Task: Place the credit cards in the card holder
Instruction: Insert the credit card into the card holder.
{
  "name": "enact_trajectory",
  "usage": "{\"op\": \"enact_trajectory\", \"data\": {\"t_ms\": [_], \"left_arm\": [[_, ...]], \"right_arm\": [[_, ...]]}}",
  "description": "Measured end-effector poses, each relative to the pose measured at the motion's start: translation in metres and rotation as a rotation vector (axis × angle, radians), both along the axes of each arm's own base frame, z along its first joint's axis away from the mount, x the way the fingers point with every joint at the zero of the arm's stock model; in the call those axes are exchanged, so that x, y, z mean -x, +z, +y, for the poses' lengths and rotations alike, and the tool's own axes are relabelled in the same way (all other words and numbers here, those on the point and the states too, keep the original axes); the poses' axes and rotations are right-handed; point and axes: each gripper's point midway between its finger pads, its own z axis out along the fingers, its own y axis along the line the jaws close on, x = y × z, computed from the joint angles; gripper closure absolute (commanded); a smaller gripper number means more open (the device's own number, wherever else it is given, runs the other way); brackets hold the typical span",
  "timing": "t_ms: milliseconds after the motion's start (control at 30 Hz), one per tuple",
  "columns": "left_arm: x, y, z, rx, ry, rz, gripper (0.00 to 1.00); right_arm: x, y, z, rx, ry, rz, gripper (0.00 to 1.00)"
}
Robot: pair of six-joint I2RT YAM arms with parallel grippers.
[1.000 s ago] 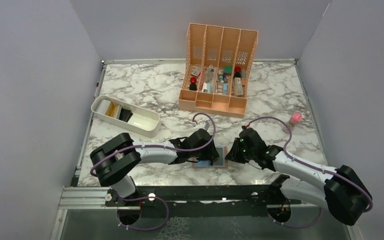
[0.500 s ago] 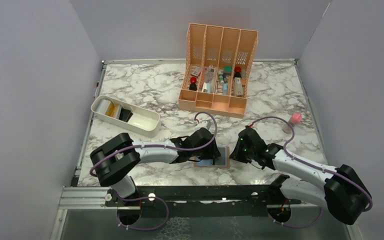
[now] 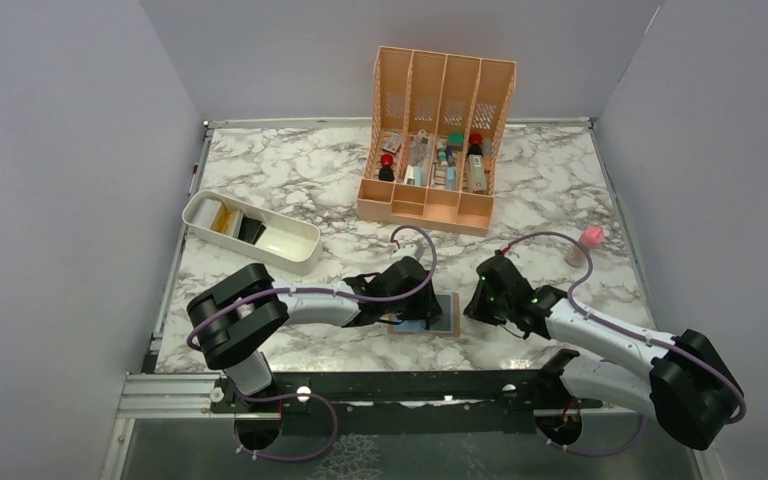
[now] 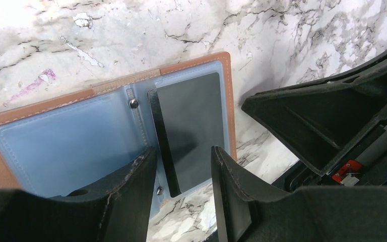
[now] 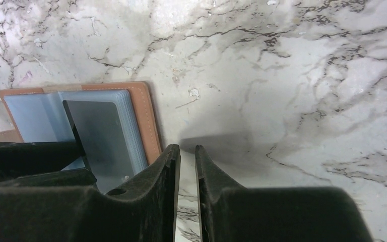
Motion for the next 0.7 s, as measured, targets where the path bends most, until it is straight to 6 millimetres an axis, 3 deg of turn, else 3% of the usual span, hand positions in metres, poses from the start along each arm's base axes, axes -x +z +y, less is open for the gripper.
{"op": "enact_trajectory", "data": {"t_ms": [700], "left_arm": [[0.002,0.0,-0.005,-0.016,-0.028,-0.01,0.52]], "right_arm": [[-0.01,0.001,0.027,-0.098,0.037,-0.005,0.78]]}}
